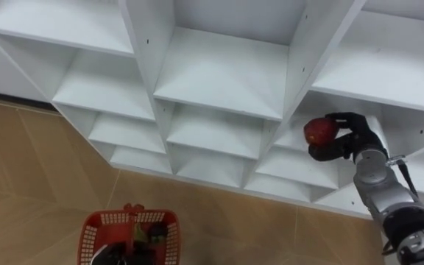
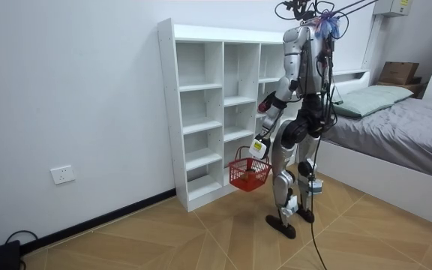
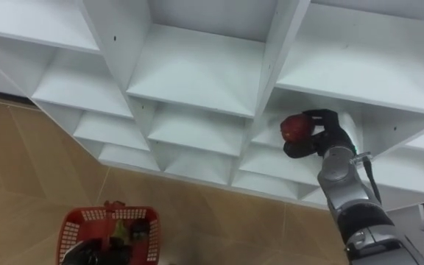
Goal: Collect fruits from the closet
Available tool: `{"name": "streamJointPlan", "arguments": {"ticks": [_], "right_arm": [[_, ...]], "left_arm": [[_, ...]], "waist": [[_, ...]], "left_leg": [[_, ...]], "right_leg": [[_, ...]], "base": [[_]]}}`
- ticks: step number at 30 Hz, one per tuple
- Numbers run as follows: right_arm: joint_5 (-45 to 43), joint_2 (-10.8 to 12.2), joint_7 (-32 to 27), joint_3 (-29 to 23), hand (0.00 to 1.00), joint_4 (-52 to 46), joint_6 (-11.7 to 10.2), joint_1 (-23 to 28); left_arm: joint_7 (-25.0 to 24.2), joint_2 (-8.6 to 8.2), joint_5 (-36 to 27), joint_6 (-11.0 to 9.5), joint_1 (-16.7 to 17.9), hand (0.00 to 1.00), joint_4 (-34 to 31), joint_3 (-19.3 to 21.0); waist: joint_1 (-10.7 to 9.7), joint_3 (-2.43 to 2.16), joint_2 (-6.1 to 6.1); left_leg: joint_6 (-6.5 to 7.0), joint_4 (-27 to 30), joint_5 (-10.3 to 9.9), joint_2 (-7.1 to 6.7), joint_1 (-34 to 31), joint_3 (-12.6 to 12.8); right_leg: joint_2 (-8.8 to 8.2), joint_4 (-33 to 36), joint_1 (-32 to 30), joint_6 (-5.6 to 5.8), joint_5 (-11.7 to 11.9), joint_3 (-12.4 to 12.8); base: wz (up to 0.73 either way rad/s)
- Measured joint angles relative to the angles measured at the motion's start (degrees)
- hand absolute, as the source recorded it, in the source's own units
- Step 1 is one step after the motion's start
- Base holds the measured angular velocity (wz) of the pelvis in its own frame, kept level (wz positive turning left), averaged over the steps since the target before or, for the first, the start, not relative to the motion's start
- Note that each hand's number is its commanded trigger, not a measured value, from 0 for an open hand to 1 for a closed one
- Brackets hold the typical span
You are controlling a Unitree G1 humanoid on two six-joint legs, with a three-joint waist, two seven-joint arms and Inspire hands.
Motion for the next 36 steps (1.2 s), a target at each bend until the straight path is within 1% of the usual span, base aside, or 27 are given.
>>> {"name": "streamJointPlan", "arguments": {"ticks": [3, 7, 11, 12, 14, 16, 18, 19, 20, 22, 23, 24, 25, 27, 29, 31, 34, 36], "right_arm": [[0.0, 0.0, -0.2, 0.0, 1.00, -0.3, 0.0, 0.0], [-0.1, 0.4, -0.7, 0.0, 1.00, -0.6, 0.0, 0.2], [0.1, 0.4, -1.1, 0.0, 1.00, -3.8, 0.0, 0.4], [0.1, 0.3, -1.1, 0.0, 1.00, -6.4, 0.0, 1.2], [0.5, 0.4, -1.0, 0.1, 1.00, -10.8, -0.2, 3.5], [0.0, 0.5, -0.2, 0.1, 1.00, -15.9, 0.0, 7.5], [-0.6, 0.8, 0.4, -0.2, 1.00, -20.5, 0.0, 10.6], [-0.8, 1.1, 0.6, -0.2, 1.00, -21.6, 0.0, 11.3], [-1.1, 1.7, 1.1, -0.2, 1.00, -23.2, 0.0, 12.5], [-2.1, 2.1, 1.9, -0.2, 1.00, -25.1, 0.0, 15.1], [-2.2, 2.3, 2.1, -0.2, 1.00, -25.1, 0.0, 15.6], [-2.4, 2.9, 2.5, -0.2, 1.00, -25.2, 0.0, 16.6], [-2.4, 3.3, 3.2, -0.2, 1.00, -25.4, 0.0, 17.4], [-2.4, 3.3, 3.6, -0.1, 1.00, -27.4, 0.1, 19.2], [-3.2, 3.6, 4.2, 0.0, 1.00, -29.3, 0.2, 20.7], [-5.3, 4.1, 4.6, 0.0, 1.00, -30.8, 0.9, 21.4], [-6.6, 4.4, 4.7, 0.1, 1.00, -31.5, 1.2, 21.9], [-6.6, 5.0, 5.1, 0.1, 1.00, -31.5, 1.2, 22.6]], "left_arm": [[0.0, 0.01, -0.1, 0.0, 0.0, 1.00, -0.1, 0.0], [-0.1, 0.01, -0.1, 0.0, 0.3, 1.00, -0.1, 0.0], [-1.0, 0.18, -0.1, 0.0, 2.2, 1.00, -3.2, 0.0], [-1.0, 0.13, -0.1, -0.1, 2.9, 1.00, -4.6, 0.0], [-1.0, -0.10, -0.1, -0.1, 3.5, 1.00, -5.6, -0.1], [-0.9, -0.44, 0.1, 0.0, 3.9, 1.00, -5.6, 0.0], [-1.0, -0.56, 0.5, 0.0, 4.2, 1.00, -5.6, 0.1], [-1.0, -0.59, 0.5, 0.0, 4.4, 1.00, -5.7, 0.1], [-1.1, -0.65, 0.5, 0.1, 4.9, 1.00, -6.1, 0.1], [-1.1, -0.89, 0.4, 0.2, 6.8, 1.00, -10.1, 0.1], [-1.0, -1.05, 0.4, 0.2, 7.1, 1.00, -10.8, 0.0], [-1.0, -1.22, 0.4, 0.2, 7.9, 1.00, -12.5, 0.0], [-1.0, -1.49, 0.1, 0.2, 8.6, 1.00, -14.0, 0.0], [-1.1, -2.11, -0.1, 0.2, 8.7, 1.00, -14.9, -0.2], [-1.1, -2.63, -0.1, 0.2, 8.6, 1.00, -15.0, -0.2], [-1.1, -3.02, -0.1, 0.2, 8.6, 1.00, -15.1, -0.6], [-1.1, -3.09, -0.4, 0.2, 8.6, 1.00, -15.1, -1.8], [-1.2, -3.10, -2.4, 0.2, 8.6, 1.00, -15.1, -3.1]], "waist": [[-0.1, 0.00, 0.00], [-0.6, 0.00, 0.00], [-1.7, 0.00, 0.00], [-2.2, -0.01, -0.03], [-2.3, -0.05, -0.06], [-2.7, -0.12, -0.13], [-2.8, -0.21, -0.22], [-2.9, -0.21, -0.21], [-3.7, -0.29, -0.20], [-4.4, -0.45, -0.18], [-4.5, -0.49, -0.09], [-5.1, -0.60, 0.08], [-5.6, -0.89, 0.35], [-5.8, -1.19, 0.89], [-6.5, -1.33, 1.37], [-7.4, -1.30, 1.68], [-7.5, -1.22, 1.83], [-7.7, -1.20, 1.85]], "left_leg": [[0.00, -0.1, 0.0, 0.01, 0.1, 0.1], [-0.01, -0.3, 0.0, -0.04, 1.1, 0.2], [-0.01, -1.1, 0.0, -0.12, 2.9, 0.1], [-0.01, -1.3, 0.0, -0.12, 3.5, 0.4], [-0.02, -2.1, 0.0, -0.13, 4.8, 0.5], [-0.03, -3.1, 0.0, -0.28, 7.3, 0.1], [-0.06, -4.0, 0.0, -0.38, 8.7, 0.1], [-0.06, -4.1, 0.0, -0.38, 9.1, 0.2], [-0.06, -4.4, 0.0, -0.38, 9.9, 0.2], [-0.07, -4.6, 0.0, -0.44, 11.2, 0.1], [-0.07, -4.7, 0.0, -0.44, 11.6, 0.1], [-0.08, -4.9, 0.0, -0.44, 12.6, 0.0], [-0.12, -5.1, 0.0, -0.44, 13.3, 0.0], [-0.13, -5.7, 0.0, -0.46, 14.4, 0.1], [-0.13, -5.9, 0.0, -0.47, 15.3, 0.2], [-0.20, -6.3, 0.0, -0.43, 16.7, 0.5], [-0.22, -6.4, 0.0, -0.40, 17.6, 1.2], [-0.20, -6.4, 0.0, -0.47, 18.0, 1.6]], "right_leg": [[0.02, -0.1, 0.0, 0.00, 0.0, 0.0], [0.07, -0.6, 1.0, 0.01, 0.0, 0.0], [0.11, -1.5, 2.8, 0.04, 0.0, 0.0], [0.11, -1.7, 3.3, 0.04, 0.0, 0.0], [0.12, -2.0, 4.4, 0.09, 0.0, 0.0], [0.17, -3.2, 7.1, 0.20, -0.1, -0.2], [0.23, -4.0, 8.5, 0.31, -0.2, 0.0], [0.27, -4.1, 8.8, 0.32, -0.2, 0.0], [0.30, -4.1, 9.6, 0.37, -0.2, 0.1], [0.33, -4.9, 11.1, 0.44, -0.2, 0.1], [0.36, -5.0, 11.6, 0.45, -0.2, 0.1], [0.41, -5.0, 12.5, 0.49, -0.2, 0.1], [0.45, -5.0, 13.0, 0.56, -0.3, 0.1], [0.44, -5.1, 13.7, 0.59, -0.3, 0.1], [0.44, -5.1, 14.5, 0.67, -0.4, 0.2], [0.51, -5.0, 15.5, 0.70, -0.4, 0.8], [0.55, -5.0, 16.2, 0.75, -0.4, 1.3], [0.49, -5.0, 16.4, 0.78, -0.4, 1.6]], "base": [[0.00], [0.00], [0.00], [0.00], [0.00], [0.04], [-0.02], [0.00], [0.00], [0.04], [0.04], [0.00], [0.00], [-0.07], [-0.05], [-0.09], [-0.13], [-0.08]]}}
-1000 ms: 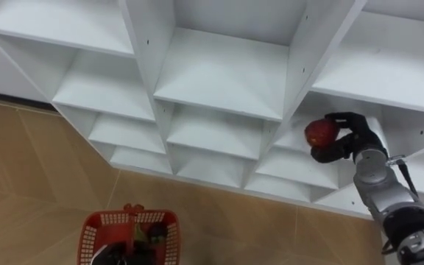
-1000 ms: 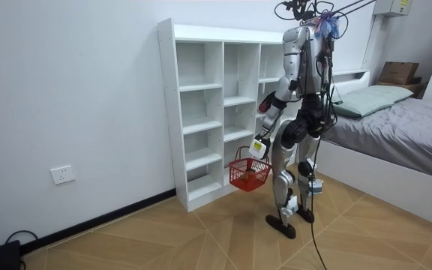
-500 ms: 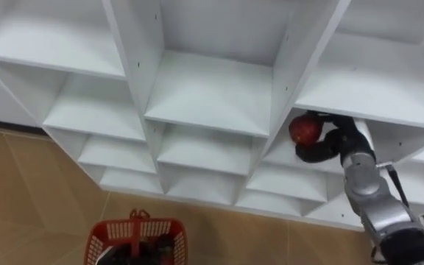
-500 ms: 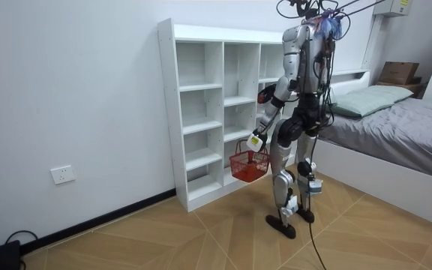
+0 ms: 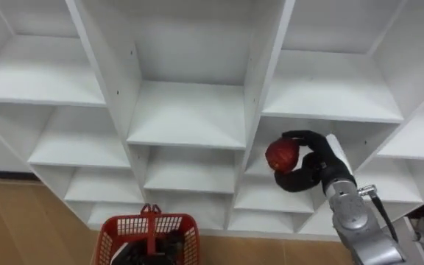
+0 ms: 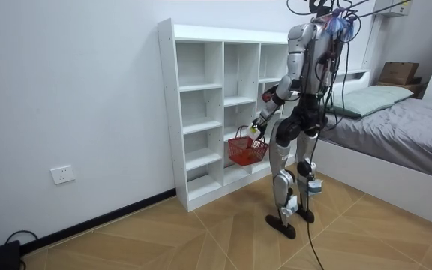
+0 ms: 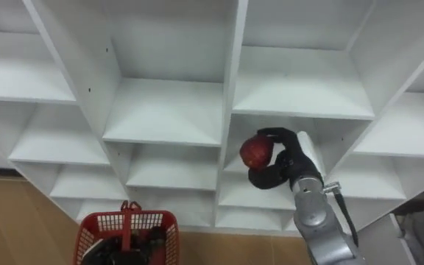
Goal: Collect fruits from the closet
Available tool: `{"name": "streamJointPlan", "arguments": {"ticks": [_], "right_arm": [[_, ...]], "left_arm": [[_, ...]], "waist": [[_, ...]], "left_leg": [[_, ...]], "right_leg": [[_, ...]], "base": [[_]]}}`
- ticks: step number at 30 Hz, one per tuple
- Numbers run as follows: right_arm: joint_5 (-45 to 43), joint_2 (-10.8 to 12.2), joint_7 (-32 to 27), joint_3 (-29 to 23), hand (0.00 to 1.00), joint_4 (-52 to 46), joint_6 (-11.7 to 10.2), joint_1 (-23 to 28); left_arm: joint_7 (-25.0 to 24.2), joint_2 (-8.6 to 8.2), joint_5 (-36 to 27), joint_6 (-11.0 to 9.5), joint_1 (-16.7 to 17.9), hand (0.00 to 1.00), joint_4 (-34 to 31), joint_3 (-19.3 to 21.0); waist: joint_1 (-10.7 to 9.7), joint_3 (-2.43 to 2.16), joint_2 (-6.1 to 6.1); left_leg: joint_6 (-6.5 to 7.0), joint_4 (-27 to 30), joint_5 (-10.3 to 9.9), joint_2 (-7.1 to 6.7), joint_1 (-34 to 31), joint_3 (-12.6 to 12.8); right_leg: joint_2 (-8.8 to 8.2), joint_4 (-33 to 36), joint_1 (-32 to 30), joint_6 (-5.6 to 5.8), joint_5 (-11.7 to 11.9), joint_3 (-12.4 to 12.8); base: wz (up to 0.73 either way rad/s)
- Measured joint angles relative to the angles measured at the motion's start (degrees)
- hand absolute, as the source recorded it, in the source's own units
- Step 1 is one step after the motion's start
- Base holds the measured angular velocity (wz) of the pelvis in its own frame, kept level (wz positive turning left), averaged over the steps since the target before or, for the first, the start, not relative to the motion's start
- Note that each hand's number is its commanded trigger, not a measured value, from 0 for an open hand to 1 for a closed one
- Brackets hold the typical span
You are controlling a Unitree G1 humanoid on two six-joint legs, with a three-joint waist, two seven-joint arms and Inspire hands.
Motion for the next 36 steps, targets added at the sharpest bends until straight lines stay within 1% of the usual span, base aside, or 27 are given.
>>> {"name": "streamJointPlan", "arguments": {"ticks": [3, 5, 6, 9, 14, 17, 20, 22, 25, 27, 30, 36], "right_arm": [[0.0, 0.6, 1.0, 0.2, 1.00, 0.0, 0.1, 1.5], [0.0, 1.0, 1.3, 0.2, 1.00, 0.0, 0.1, 2.1], [0.0, 1.3, 1.3, 0.2, 1.00, 0.0, 0.1, 2.6], [-0.2, 1.8, 1.5, 0.2, 1.00, 0.0, 0.8, 3.0], [-3.1, 2.5, 1.5, 0.2, 1.00, 0.0, 0.9, 3.1], [-4.1, 2.8, 1.6, 0.2, 1.00, 0.0, 0.9, 3.1], [-4.6, 3.0, 1.6, 0.2, 1.00, -0.9, 0.9, 4.1], [-4.6, 3.6, 2.3, 0.2, 1.00, -2.9, 1.0, 5.2], [-4.6, 4.6, 4.2, 0.5, 1.00, -4.0, 1.0, 5.6], [-4.5, 5.3, 5.3, 0.7, 1.00, -4.5, 1.0, 6.0], [-4.1, 6.1, 6.5, 1.1, 1.00, -4.5, 1.0, 6.8], [-3.9, 6.3, 9.5, 1.3, 1.00, -2.3, 1.1, 8.6]], "left_arm": [[-0.1, 0.04, -0.1, 0.3, 0.0, 1.00, 0.0, -0.7], [-0.2, 0.09, -0.1, 1.0, 0.0, 1.00, 0.0, -0.7], [-0.3, 0.10, -0.1, 1.2, 0.0, 1.00, 0.0, -0.7], [-0.6, 0.08, 0.0, 1.2, 0.0, 1.00, 0.0, -0.7], [-1.6, 0.08, 0.1, 1.2, -0.5, 1.00, 0.0, -0.7], [-2.1, 0.07, 0.1, 1.2, -0.5, 1.00, 0.0, -0.7], [-2.2, -0.04, 0.2, 1.2, -0.8, 1.00, -0.5, -0.7], [-2.3, -0.12, 0.4, 1.2, -0.8, 1.00, -1.9, -0.6], [-2.3, -1.03, 0.3, 1.2, -0.9, 1.00, -5.0, -0.7], [-2.4, -1.42, 0.3, 0.9, -1.4, 1.00, -5.5, -1.2], [-2.3, -2.47, 0.3, 0.9, -1.6, 1.00, -5.5, -2.2], [-2.3, -3.10, 0.3, 0.9, -1.6, 1.00, -5.3, -2.5]], "waist": [[-0.4, 0.05, 0.02], [-0.8, 0.25, 0.07], [-0.9, 0.26, 0.08], [-1.3, 0.32, 0.10], [-1.9, 0.52, 0.36], [-2.4, 0.72, 0.64], [-2.4, 0.73, 0.67], [-2.4, 0.74, 0.69], [-2.5, 0.69, 0.77], [-2.5, 0.65, 0.83], [-2.5, 0.65, 0.84], [-2.2, 0.67, 0.87]], "left_leg": [[0.02, 0.1, 0.0, -0.09, 0.2, 0.1], [0.02, 0.0, 0.0, -0.08, 0.5, 0.1], [0.02, -0.2, 0.0, -0.07, 0.8, 0.2], [0.00, -0.3, 0.0, -0.01, 1.3, 0.3], [0.00, -0.5, -0.1, -0.01, 1.4, 0.3], [0.02, -0.6, -0.1, -0.04, 1.5, 0.4], [0.01, -0.8, -0.1, -0.02, 1.5, 0.5], [-0.01, -0.9, -0.1, 0.05, 1.7, 0.8], [-0.04, -1.2, -0.1, 0.11, 2.0, 1.4], [-0.04, -1.5, -0.1, 0.12, 2.2, 1.6], [-0.04, -1.6, -0.1, 0.15, 2.5, 1.8], [-0.06, -1.7, -0.1, 0.20, 2.7, 2.1]], "right_leg": [[-0.06, 0.0, 0.1, 0.06, 0.0, 0.1], [-0.05, -0.1, 0.5, 0.09, -0.1, 0.1], [-0.02, -0.2, 0.8, 0.11, -0.1, 0.0], [0.09, -0.9, 1.5, 0.11, -0.1, 0.0], [0.11, -0.9, 1.6, 0.13, -0.1, 0.0], [0.10, -0.9, 1.5, 0.18, -0.1, 0.1], [0.15, -1.0, 1.4, 0.20, -0.2, 0.4], [0.26, -0.9, 1.4, 0.19, -0.2, 1.1], [0.39, -1.0, 1.4, 0.19, -0.2, 1.6], [0.42, -0.9, 1.5, 0.19, -0.2, 1.6], [0.48, -0.9, 1.5, 0.19, -0.2, 2.2], [0.54, -0.9, 1.5, 0.19, -0.2, 2.2]], "base": [[0.00], [0.00], [0.00], [0.01], [0.00], [0.00], [-0.01], [-0.08], [-0.10], [-0.06], [-0.05], [-0.01]]}}
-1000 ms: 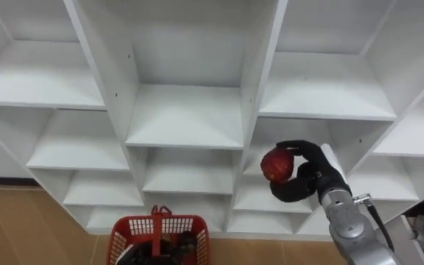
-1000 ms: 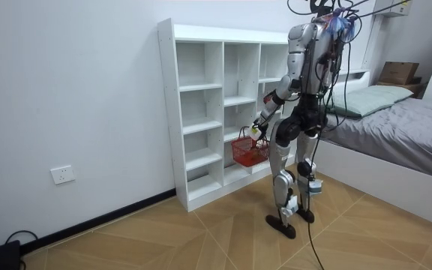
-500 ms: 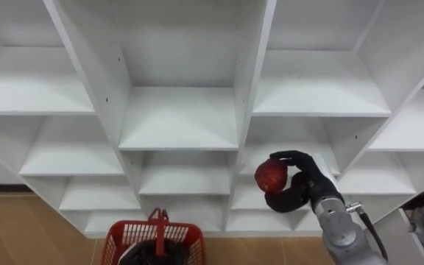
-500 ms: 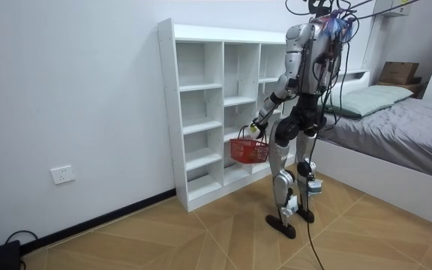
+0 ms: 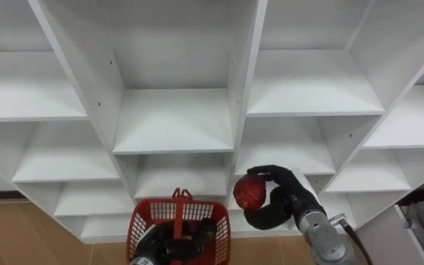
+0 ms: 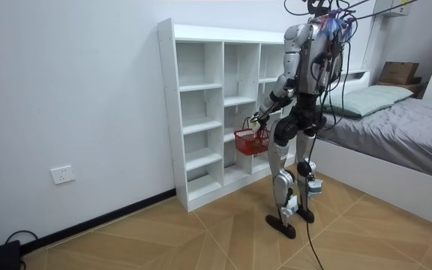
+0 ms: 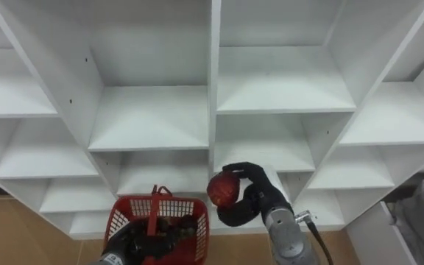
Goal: Collect fruits from the closet
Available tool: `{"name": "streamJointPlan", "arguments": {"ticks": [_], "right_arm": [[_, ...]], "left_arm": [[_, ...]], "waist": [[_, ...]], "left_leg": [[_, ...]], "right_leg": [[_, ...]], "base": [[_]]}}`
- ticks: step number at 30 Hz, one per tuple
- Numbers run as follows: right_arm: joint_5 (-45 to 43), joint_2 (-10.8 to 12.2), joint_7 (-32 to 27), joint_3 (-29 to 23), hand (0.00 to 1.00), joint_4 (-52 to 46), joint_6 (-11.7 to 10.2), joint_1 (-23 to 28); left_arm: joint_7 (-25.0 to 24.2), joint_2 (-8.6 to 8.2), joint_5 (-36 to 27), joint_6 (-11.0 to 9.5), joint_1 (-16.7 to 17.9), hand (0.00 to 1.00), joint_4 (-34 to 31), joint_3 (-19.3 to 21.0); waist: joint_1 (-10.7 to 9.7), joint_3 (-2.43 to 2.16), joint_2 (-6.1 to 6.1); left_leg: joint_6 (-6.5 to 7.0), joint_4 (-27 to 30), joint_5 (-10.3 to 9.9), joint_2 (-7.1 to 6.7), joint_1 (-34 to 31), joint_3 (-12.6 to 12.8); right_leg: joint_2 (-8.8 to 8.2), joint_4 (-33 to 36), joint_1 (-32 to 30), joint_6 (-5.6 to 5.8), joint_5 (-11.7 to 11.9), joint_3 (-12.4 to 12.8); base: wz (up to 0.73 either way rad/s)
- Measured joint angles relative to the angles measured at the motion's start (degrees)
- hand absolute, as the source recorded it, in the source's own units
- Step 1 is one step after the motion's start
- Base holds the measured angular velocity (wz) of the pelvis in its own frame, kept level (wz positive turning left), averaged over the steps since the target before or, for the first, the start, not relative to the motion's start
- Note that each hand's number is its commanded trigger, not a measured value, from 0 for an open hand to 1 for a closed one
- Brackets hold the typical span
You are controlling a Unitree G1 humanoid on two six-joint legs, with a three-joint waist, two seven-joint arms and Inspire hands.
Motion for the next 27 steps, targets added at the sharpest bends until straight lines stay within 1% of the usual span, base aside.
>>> {"name": "streamJointPlan", "arguments": {"ticks": [7, 11, 13, 16, 21, 27], "right_arm": [[-0.5, 0.0, 1.2, 0.0, 1.00, 0.3, 0.2, 0.5], [-1.9, 0.0, 1.8, 0.3, 1.00, 1.4, 0.2, 0.4], [-3.5, -0.1, 2.5, 1.2, 1.00, 2.5, 0.3, 0.4], [-4.6, 0.2, 3.0, 2.2, 1.00, 2.6, 0.4, 0.4], [-5.5, 0.2, 3.3, 4.4, 1.00, 2.6, 0.4, 0.4], [-5.4, 0.2, 3.3, 5.2, 1.00, 2.6, 1.5, 0.4]], "left_arm": [[0.2, -0.17, 0.0, 0.1, 0.0, 1.00, 0.4, -0.1], [0.2, -0.05, 0.3, 0.2, 0.0, 1.00, 0.5, -0.3], [0.2, 0.17, 0.3, 0.2, 0.0, 1.00, 0.5, -0.9], [0.0, 0.25, 1.1, 0.2, 0.1, 1.00, 0.5, -1.3], [-0.2, 0.77, 2.2, 0.2, 0.4, 1.00, 0.5, -2.2], [-0.2, 0.48, 2.2, 0.3, 0.4, 1.00, 0.5, -2.4]], "waist": [[0.1, 0.06, -0.07], [0.7, 0.12, -0.21], [1.2, 0.10, -0.24], [1.5, 0.05, -0.31], [1.5, 0.00, -0.39], [1.7, 0.00, -0.39]], "left_leg": [[0.00, 0.0, 0.0, -0.03, 0.1, 0.4], [0.00, -0.1, 0.0, -0.06, -0.1, 0.4], [0.00, -0.1, 0.0, -0.03, -0.3, 0.4], [0.00, 0.1, 0.0, 0.02, -0.8, 0.4], [0.00, 0.0, 0.0, 0.01, -0.8, 0.4], [0.00, 0.0, 0.0, 0.04, -0.7, 0.4]], "right_leg": [[0.04, 0.0, -0.1, 0.00, 0.0, 0.4], [0.09, 0.0, -0.1, 0.00, 0.0, 0.6], [0.07, 0.0, -0.2, 0.00, 0.0, 0.6], [0.00, 0.1, -1.0, -0.01, 0.0, 0.6], [-0.01, 0.1, -0.9, -0.01, 0.0, 0.5], [0.01, 0.1, -0.9, -0.01, 0.0, 0.5]], "base": [[-0.02], [0.00], [0.00], [0.00], [0.00], [0.00]]}}
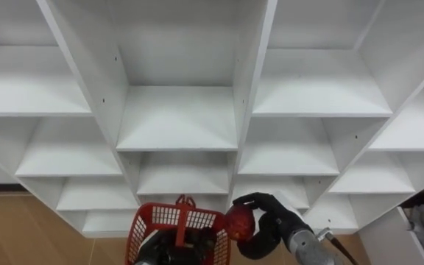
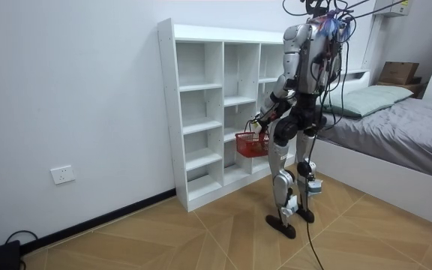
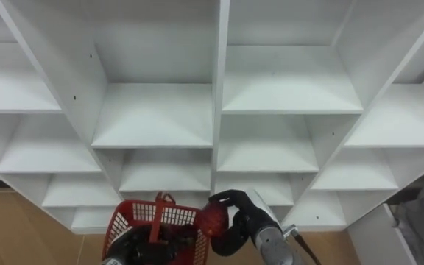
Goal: Collect fruits from the closet
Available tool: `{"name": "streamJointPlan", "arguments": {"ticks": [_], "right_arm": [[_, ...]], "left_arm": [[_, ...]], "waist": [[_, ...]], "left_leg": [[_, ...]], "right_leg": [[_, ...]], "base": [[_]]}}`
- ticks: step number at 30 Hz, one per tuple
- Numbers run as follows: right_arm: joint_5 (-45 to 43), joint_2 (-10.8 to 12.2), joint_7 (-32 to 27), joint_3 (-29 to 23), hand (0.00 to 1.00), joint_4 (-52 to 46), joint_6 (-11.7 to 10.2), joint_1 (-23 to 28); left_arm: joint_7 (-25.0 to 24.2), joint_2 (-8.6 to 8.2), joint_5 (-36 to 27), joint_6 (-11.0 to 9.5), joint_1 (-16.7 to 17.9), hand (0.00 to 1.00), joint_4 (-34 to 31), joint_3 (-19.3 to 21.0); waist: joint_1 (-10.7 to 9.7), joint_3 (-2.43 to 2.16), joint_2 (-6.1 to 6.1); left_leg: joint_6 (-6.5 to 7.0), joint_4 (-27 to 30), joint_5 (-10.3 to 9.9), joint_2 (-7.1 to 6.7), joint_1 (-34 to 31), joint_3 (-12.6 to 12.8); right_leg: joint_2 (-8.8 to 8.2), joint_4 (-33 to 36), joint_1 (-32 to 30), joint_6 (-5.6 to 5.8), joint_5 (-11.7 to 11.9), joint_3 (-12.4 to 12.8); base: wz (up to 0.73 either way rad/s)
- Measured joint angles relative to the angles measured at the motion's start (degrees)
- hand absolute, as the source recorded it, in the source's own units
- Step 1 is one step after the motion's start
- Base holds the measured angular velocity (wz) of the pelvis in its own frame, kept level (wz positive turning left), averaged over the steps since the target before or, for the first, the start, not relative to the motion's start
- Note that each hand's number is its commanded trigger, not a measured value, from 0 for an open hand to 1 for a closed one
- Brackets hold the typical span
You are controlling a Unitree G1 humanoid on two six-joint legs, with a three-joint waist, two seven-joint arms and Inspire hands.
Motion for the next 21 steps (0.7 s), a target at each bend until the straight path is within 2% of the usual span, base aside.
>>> {"name": "streamJointPlan", "arguments": {"ticks": [5, 13, 21], "right_arm": [[0.2, 0.0, 0.0, 0.9, 1.00, 0.0, 0.0, 0.0], [0.0, 0.0, 2.8, 1.1, 1.00, 0.0, 0.0, 0.0], [-0.4, 0.1, 5.7, 1.4, 1.00, -0.1, -0.1, -2.2]], "left_arm": [[0.0, -0.43, 0.0, 0.0, 0.0, 1.00, 0.3, 0.0], [-1.0, -0.61, 0.0, 0.0, 0.1, 1.00, 0.9, 0.2], [-2.4, -0.63, 0.3, -0.1, 0.1, 1.00, 0.9, 0.2]], "waist": [[0.4, -0.01, 0.04], [2.8, 0.14, 0.21], [3.0, 0.36, 0.16]], "left_leg": [[0.00, 0.0, 0.0, 0.04, 0.1, 0.0], [-0.01, 0.0, -0.1, 0.07, 0.1, 0.0], [0.00, 0.0, -0.1, 0.05, 0.0, 0.0]], "right_leg": [[0.03, 0.1, 0.1, -0.03, 0.0, 0.0], [0.03, 0.2, 0.3, -0.04, 0.0, -0.4], [0.00, 0.0, 0.3, -0.03, 0.0, -0.5]], "base": [[0.00], [0.00], [0.00]]}}
